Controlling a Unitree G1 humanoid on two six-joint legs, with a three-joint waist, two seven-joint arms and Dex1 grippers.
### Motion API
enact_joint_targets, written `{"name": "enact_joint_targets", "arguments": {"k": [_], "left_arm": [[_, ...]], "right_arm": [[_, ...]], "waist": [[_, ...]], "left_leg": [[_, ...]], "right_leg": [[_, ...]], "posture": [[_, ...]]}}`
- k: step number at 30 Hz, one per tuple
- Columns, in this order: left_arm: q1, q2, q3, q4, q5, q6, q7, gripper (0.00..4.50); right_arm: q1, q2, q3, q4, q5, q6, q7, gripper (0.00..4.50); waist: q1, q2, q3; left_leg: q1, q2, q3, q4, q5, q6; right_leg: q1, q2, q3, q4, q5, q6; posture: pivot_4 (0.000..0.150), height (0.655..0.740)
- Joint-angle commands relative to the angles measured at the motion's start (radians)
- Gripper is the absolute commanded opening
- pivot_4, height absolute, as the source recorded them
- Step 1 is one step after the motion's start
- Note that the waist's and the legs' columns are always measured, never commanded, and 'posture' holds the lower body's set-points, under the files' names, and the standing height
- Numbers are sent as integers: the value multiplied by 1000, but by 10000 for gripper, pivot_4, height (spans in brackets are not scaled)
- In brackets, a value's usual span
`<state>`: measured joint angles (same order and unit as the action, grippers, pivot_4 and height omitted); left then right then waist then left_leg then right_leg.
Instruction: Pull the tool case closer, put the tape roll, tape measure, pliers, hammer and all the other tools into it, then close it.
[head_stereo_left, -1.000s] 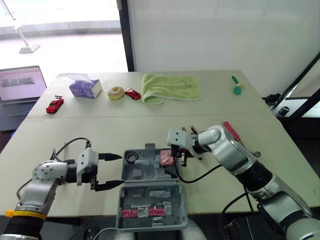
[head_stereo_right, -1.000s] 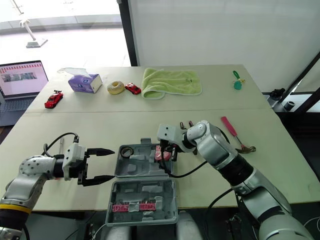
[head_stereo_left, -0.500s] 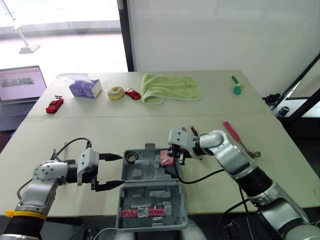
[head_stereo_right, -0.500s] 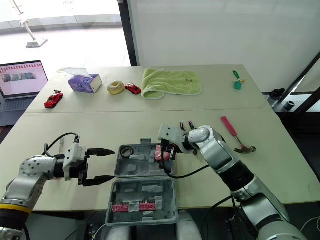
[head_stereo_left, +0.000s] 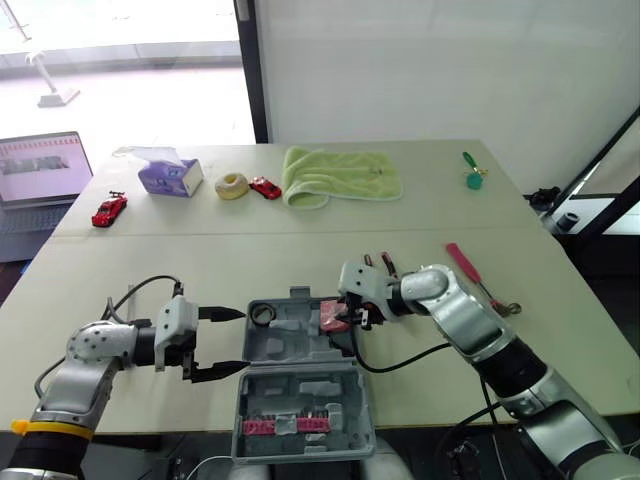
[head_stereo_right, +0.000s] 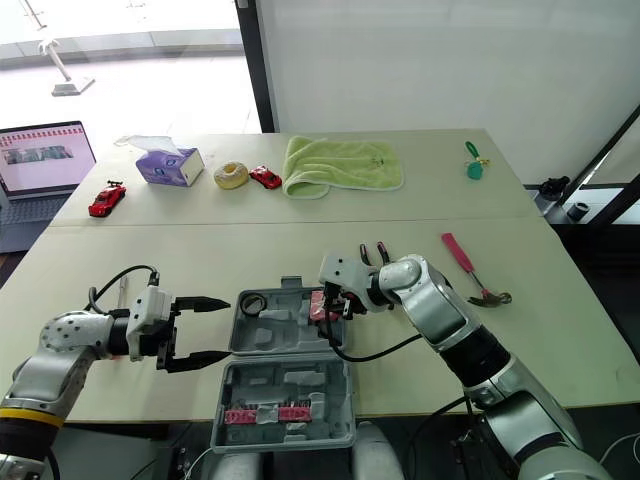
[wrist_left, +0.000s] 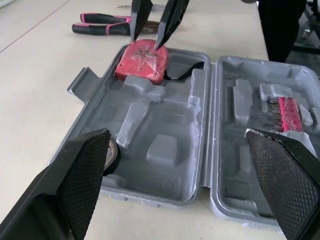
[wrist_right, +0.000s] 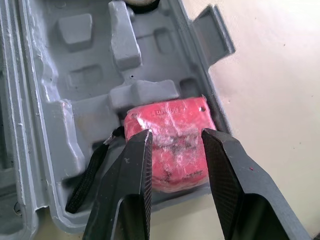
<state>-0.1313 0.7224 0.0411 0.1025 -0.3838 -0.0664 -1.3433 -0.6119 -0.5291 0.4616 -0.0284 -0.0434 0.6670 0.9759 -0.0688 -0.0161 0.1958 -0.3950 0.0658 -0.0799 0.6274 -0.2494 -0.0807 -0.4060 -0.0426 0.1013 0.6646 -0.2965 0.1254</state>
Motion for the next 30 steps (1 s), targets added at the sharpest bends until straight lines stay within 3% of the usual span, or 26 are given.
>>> {"name": "enact_joint_targets", "arguments": {"k": [1, 10, 17, 24, 27, 30], "left_arm": [[-4, -1, -1, -34, -8, 5, 7, 45000], [3, 3, 2, -49, -14, 16, 12, 45000], [9, 6, 4, -59, -15, 25, 14, 45000], [9, 13, 27, -38, -18, 29, 26, 45000], [19, 29, 70, -30, -35, 47, 46, 45000], [64, 70, 158, 24, -30, 32, 77, 45000]], "right_arm": [[26, -4, 18, 55, -19, 2, -12, 16457], [45, 9, 53, 121, -12, 219, -28, 16457], [28, 72, 52, 176, 0, 257, -56, 16457], [49, 64, -104, -86, 95, 89, -40, 16457], [91, 32, -261, -281, 181, 95, -53, 16457], [249, -47, -491, -484, 276, 164, -61, 16457]], "waist": [[0, 0, 0], [12, -3, -3], [9, -11, -16], [2, -10, -16], [2, -4, -9], [11, -3, -7]], "left_leg": [[0, 0, 0, 0, 0, 0], [4, 0, 0, 0, 0, 0], [9, 0, 0, -1, 0, 0], [8, 0, -1, -2, 0, 0], [0, 0, -1, -1, 0, 0], [-1, 0, -1, -2, 0, 0]], "right_leg": [[0, 0, 0, 0, 0, 0], [6, 0, 0, -1, 0, 0], [10, 0, 0, -2, -2, -2], [9, 0, 0, -2, -2, -1], [1, 0, 0, -1, -1, 0], [0, 0, 0, -1, -1, 1]], "posture": [[1500, 7400], [1500, 7400], [1500, 7400], [1500, 7400], [1500, 7400], [1500, 7400]]}}
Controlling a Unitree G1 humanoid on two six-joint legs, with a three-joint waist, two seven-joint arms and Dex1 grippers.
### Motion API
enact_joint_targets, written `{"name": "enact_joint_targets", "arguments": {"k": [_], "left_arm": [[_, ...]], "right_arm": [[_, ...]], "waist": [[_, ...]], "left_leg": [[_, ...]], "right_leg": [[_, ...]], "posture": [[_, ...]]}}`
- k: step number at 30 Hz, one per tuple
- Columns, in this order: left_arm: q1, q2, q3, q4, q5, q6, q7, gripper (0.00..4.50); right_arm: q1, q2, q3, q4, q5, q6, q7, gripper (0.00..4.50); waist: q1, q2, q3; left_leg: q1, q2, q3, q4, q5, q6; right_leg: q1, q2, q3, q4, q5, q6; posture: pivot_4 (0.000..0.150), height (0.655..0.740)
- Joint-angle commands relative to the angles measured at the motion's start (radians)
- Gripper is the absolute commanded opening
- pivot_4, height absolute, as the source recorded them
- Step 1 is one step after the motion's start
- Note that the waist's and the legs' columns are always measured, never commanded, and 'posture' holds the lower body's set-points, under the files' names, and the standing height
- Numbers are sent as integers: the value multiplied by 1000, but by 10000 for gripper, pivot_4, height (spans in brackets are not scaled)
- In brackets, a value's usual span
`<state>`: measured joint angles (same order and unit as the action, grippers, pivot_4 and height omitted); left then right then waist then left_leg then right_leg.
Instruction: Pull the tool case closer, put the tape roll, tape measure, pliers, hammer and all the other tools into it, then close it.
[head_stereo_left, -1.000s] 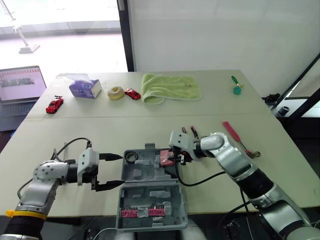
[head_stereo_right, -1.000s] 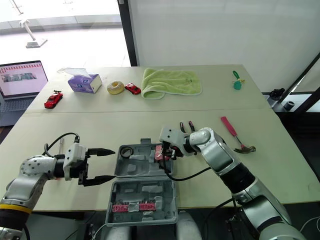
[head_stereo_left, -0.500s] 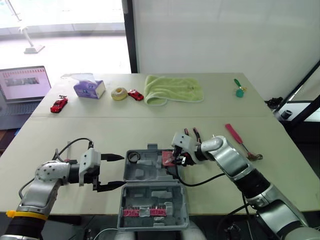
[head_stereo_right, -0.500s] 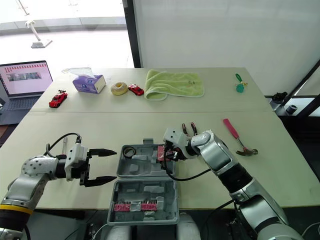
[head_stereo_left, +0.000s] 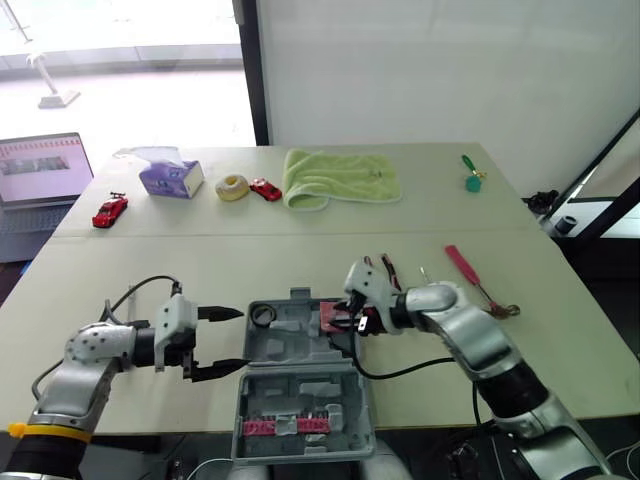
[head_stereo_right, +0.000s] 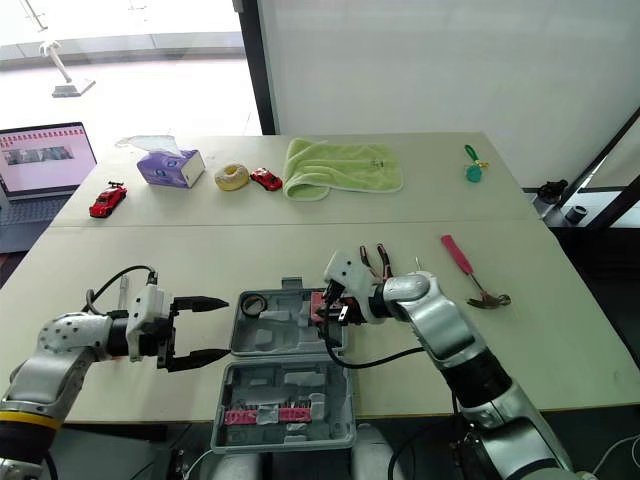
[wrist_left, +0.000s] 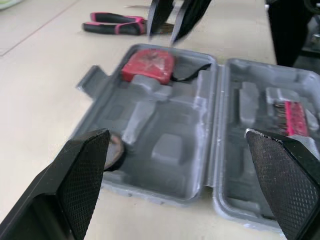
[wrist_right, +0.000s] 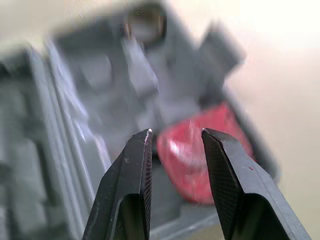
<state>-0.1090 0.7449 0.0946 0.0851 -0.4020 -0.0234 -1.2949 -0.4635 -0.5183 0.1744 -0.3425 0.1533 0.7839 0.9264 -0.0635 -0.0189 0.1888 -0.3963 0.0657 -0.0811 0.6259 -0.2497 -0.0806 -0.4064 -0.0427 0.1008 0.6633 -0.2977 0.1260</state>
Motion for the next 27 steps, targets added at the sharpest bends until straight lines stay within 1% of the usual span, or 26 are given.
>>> {"name": "enact_joint_targets", "arguments": {"k": [1, 3, 5, 7, 8, 9, 10, 11, 12, 15, 17, 19, 21, 25, 27], "left_arm": [[67, 63, 136, 61, -9, -19, 37, 45000], [107, 86, 193, 109, 1, -38, 64, 45000], [154, 103, 245, 146, 4, -57, 81, 45000], [202, 125, 296, 206, 18, -97, 88, 45000], [214, 152, 335, 293, 29, -126, 102, 45000], [219, 175, 370, 368, 33, -147, 114, 45000], [223, 194, 394, 430, 32, -162, 120, 45000], [229, 208, 411, 482, 30, -179, 120, 45000], [232, 222, 417, 529, 35, -203, 115, 45000], [230, 247, 421, 627, 55, -264, 104, 45000], [210, 268, 432, 718, 58, -287, 114, 45000], [187, 280, 424, 789, 69, -313, 111, 45000], [166, 284, 409, 828, 78, -332, 102, 45000], [128, 280, 391, 865, 89, -354, 92, 45000], [109, 259, 374, 836, 89, -354, 79, 45000]], "right_arm": [[163, -80, -285, -217, 108, 88, -17, 16457], [278, -107, -415, -278, 154, 130, -28, 16457], [402, -136, -520, -309, 170, 131, -29, 16457], [544, -163, -628, -322, 179, 101, -6, 21652], [638, -158, -721, -312, 197, 78, 26, 25528], [724, -160, -791, -290, 192, 39, 48, 29693], [798, -164, -844, -262, 181, -11, 66, 35491], [850, -166, -883, -228, 164, -71, 72, 40711], [876, -164, -914, -194, 162, -115, 69, 44725], [918, -157, -970, -120, 182, -195, 64, 44725], [966, -156, -1019, -27, 173, -282, 82, 44725], [994, -159, -1038, 75, 148, -384, 86, 44725], [1000, -167, -1034, 133, 152, -439, 90, 44725], [993, -186, -1013, 181, 151, -507, 80, 44725], [983, -183, -987, 148, 164, -500, 65, 44725]], "waist": [[8, -1, -1], [18, -1, 0], [20, 0, 1], [20, 0, 1], [20, 0, 1], [21, -1, 1], [20, -2, 1], [20, -3, 1], [19, -3, 1], [15, -3, 0], [16, -4, 0], [18, -6, -1], [21, -7, -1], [19, -6, -1], [18, -6, -1]], "left_leg": [[0, 0, -1, -1, 0, 0], [1, 0, -1, -5, 0, 0], [2, 0, 0, -6, 0, 0], [2, 0, 1, -6, 0, 0], [3, 0, 2, -6, 0, 0], [3, 0, 2, -6, 0, 0], [3, 0, 2, -7, 0, 0], [4, 0, 2, -7, 0, 0], [4, 0, 2, -7, 0, 0], [6, 0, 7, -7, 0, -1], [7, 0, 8, -8, 0, -1], [6, 0, 8, -12, 0, -1], [6, 0, 8, -14, 0, -1], [6, 0, 8, -14, 0, -1], [7, 0, 8, -13, 0, -2]], "right_leg": [[0, 0, -1, 0, 0, 0], [1, 0, -1, -3, -1, 0], [1, 0, -1, -4, -1, -1], [1, -1, 0, -5, -2, -3], [2, -1, 0, -5, -3, -4], [2, -1, 0, -6, -3, -4], [2, -1, 0, -6, -3, -4], [2, -1, 0, -6, -3, -5], [2, -1, 0, -8, -4, -7], [4, -4, 2, -11, -3, -9], [4, -4, 3, -11, -3, -9], [2, -3, 3, -12, -3, -9], [2, -3, 3, -13, -4, -7], [2, -3, 3, -13, -4, -7], [3, -3, 3, -12, -3, -8]], "posture": [[1500, 7400], [1500, 7400], [1500, 7400], [1500, 7400], [1500, 7400], [1500, 7400], [1500, 7400], [1500, 7400], [1500, 7400], [1500, 7400], [1500, 7400], [1500, 7400], [1500, 7400], [1500, 7400], [1500, 7400]]}}
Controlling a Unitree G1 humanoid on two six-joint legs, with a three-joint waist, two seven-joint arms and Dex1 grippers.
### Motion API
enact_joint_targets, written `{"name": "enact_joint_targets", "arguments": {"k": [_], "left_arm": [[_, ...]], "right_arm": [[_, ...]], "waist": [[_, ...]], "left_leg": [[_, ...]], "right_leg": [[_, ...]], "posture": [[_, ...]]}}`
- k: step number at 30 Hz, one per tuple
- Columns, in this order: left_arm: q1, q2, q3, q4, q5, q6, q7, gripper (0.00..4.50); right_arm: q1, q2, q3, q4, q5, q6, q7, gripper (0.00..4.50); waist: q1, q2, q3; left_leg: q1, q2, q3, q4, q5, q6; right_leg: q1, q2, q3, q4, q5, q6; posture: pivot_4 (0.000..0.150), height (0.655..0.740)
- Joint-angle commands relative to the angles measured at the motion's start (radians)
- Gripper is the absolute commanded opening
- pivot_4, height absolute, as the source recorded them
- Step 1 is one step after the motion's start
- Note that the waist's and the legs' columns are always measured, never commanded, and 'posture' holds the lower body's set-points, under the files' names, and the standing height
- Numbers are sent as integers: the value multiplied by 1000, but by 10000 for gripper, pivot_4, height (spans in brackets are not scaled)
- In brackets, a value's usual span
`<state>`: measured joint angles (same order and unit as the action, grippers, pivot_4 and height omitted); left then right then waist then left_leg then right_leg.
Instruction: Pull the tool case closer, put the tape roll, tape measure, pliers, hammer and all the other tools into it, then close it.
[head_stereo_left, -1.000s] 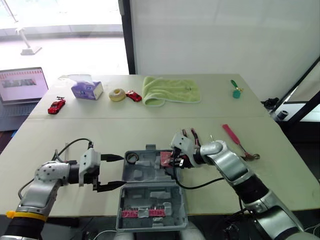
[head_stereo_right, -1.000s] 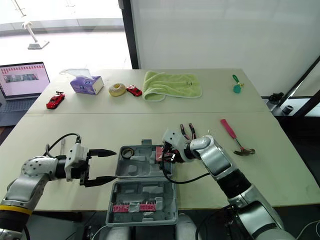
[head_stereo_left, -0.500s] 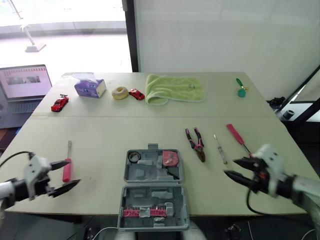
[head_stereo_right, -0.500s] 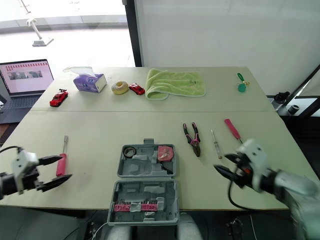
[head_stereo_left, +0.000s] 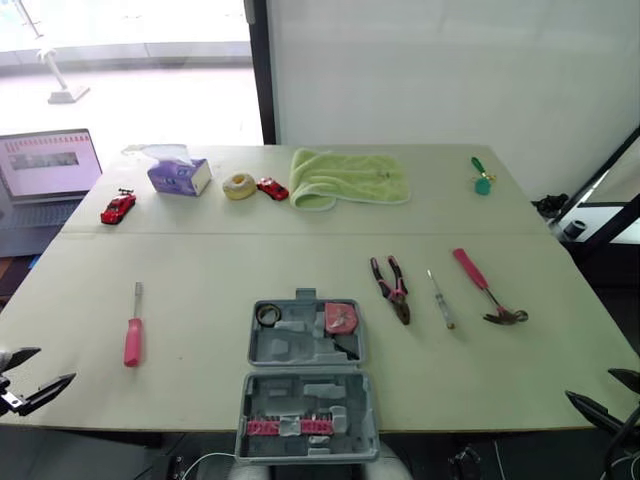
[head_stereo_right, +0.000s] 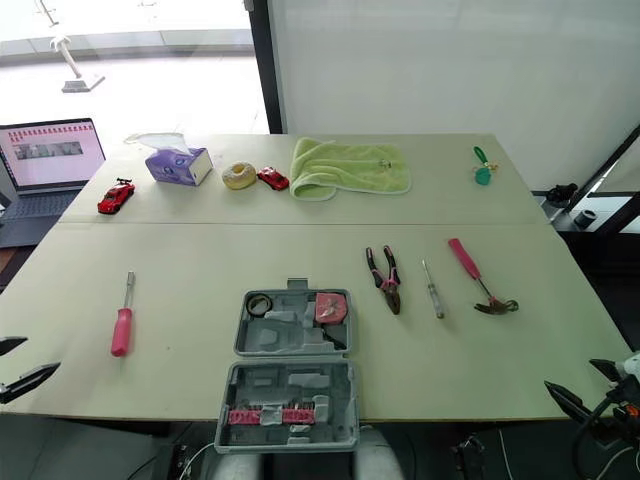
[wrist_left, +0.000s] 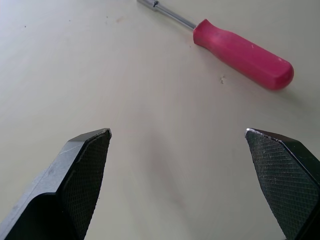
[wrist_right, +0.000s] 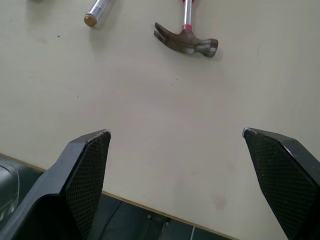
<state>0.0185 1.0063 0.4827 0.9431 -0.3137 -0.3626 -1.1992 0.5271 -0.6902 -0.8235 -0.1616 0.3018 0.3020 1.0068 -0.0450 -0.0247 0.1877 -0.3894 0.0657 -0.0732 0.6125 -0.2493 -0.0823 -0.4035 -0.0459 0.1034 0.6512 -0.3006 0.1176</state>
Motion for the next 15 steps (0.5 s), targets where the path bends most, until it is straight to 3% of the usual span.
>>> {"name": "enact_joint_targets", "arguments": {"k": [1, 5, 8, 11, 15], "left_arm": [[-29, -15, -21, -45, -4, -6, -19, 45000], [-36, -75, -47, -203, -40, 58, -29, 45000], [32, -149, -96, -483, -91, 155, -38, 45000], [94, -195, -150, -735, -146, 282, -33, 45000], [122, -245, -203, -915, -163, 343, -7, 45000]], "right_arm": [[-10, -7, 29, -66, 22, -8, -23, 44725], [-7, 11, 101, -231, 73, 81, -63, 44725], [-18, 34, 201, -414, 120, 199, -142, 44725], [-86, 81, 355, -568, 142, 339, -284, 44725], [-186, 179, 550, -636, 69, 475, -505, 44725]], "waist": [[0, 0, -1], [1, 2, -1], [1, 2, -1], [1, 1, -1], [3, 0, -2]], "left_leg": [[1, 0, 0, 0, 0, 0], [1, 0, 0, 0, 0, 0], [0, 1, 0, 0, 0, -1], [0, 1, -1, 0, 0, -1], [0, 0, -1, 2, 1, -2]], "right_leg": [[1, 0, 0, 0, 0, 0], [1, 0, 0, 0, 0, 0], [1, 1, 0, 1, 1, 2], [1, 1, 0, 1, 2, 4], [1, 1, 0, 1, 1, 2]], "posture": [[1500, 7400], [1500, 7400], [1500, 7400], [1500, 7400], [1500, 7400]]}}
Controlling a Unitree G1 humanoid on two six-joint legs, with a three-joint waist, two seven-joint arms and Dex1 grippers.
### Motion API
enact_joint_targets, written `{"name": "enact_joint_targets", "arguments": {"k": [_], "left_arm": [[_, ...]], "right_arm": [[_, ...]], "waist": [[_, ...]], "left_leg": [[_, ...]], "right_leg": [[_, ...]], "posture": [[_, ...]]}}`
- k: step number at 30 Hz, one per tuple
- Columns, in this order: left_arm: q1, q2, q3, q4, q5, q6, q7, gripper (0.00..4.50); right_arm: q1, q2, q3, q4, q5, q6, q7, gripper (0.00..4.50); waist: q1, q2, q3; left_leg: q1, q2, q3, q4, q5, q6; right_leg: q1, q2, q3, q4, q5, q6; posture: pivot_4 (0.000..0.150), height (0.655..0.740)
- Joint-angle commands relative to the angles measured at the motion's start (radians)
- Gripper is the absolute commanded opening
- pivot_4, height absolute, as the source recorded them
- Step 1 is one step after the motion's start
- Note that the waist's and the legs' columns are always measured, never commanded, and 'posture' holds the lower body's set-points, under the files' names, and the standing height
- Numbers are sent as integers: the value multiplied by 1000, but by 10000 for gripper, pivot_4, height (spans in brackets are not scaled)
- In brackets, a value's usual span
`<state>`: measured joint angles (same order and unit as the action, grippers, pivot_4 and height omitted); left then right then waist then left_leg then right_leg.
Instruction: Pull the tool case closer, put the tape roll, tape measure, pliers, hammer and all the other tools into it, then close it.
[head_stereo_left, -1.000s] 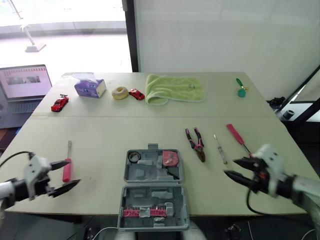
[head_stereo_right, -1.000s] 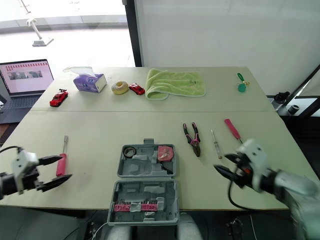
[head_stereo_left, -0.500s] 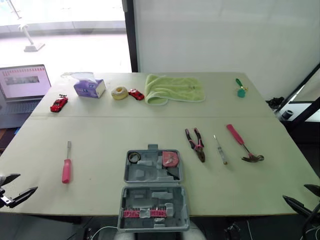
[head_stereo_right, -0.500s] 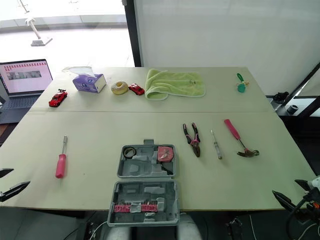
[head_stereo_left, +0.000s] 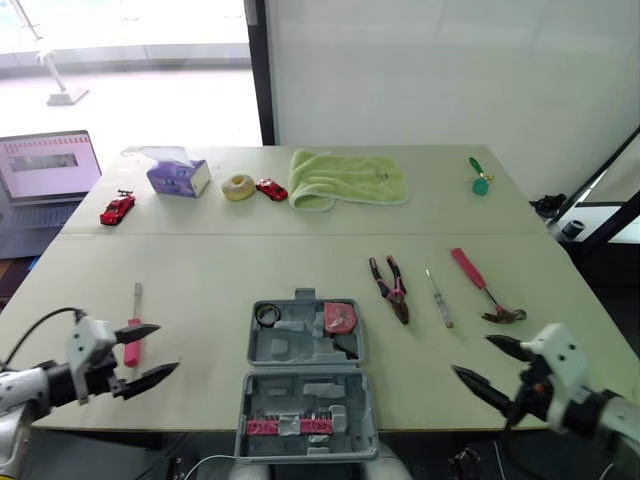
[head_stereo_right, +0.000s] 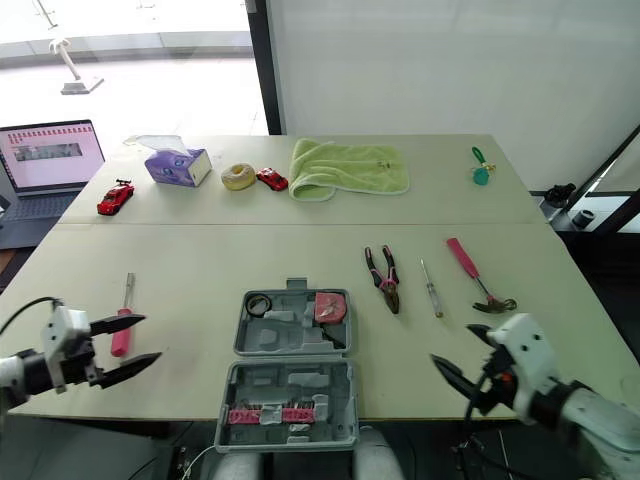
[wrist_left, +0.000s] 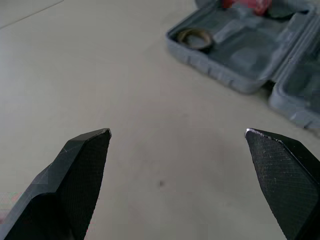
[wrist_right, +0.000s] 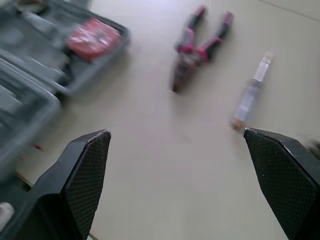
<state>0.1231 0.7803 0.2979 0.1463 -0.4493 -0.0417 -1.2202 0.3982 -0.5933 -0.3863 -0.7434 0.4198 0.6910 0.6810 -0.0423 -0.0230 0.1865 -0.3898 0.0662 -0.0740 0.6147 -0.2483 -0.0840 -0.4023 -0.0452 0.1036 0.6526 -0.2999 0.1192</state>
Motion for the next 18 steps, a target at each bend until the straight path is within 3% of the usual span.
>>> {"name": "enact_joint_targets", "arguments": {"k": [1, 5, 9, 18], "left_arm": [[21, -38, -36, -160, -40, 15, 3, 45000], [13, -53, -54, -177, -35, -11, -31, 45000], [22, -26, -79, -199, -54, 39, -81, 45000], [-43, -42, -124, -210, -51, 32, -118, 45000]], "right_arm": [[-96, 152, 199, -47, -96, 91, -270, 44725], [-192, 307, 374, 34, -238, 126, -487, 44725], [-280, 417, 408, 177, -324, 83, -628, 44725], [-467, 411, 375, 489, -345, -72, -608, 44725]], "waist": [[-1, -4, -2], [-2, -1, -2], [-2, -2, -2], [-3, -1, -2]], "left_leg": [[0, 0, 0, 0, 0, 0], [-1, 0, -1, 0, 0, 0], [-1, 0, -1, 0, 0, 0], [-1, 0, -1, 0, 0, 0]], "right_leg": [[0, 0, 0, 0, 0, 0], [-1, 0, 0, 0, 0, -1], [-1, 0, 0, 0, 0, -1], [-1, 0, 0, 0, 0, 0]], "posture": [[1500, 7400], [1500, 7400], [1500, 7400], [1500, 7400]]}}
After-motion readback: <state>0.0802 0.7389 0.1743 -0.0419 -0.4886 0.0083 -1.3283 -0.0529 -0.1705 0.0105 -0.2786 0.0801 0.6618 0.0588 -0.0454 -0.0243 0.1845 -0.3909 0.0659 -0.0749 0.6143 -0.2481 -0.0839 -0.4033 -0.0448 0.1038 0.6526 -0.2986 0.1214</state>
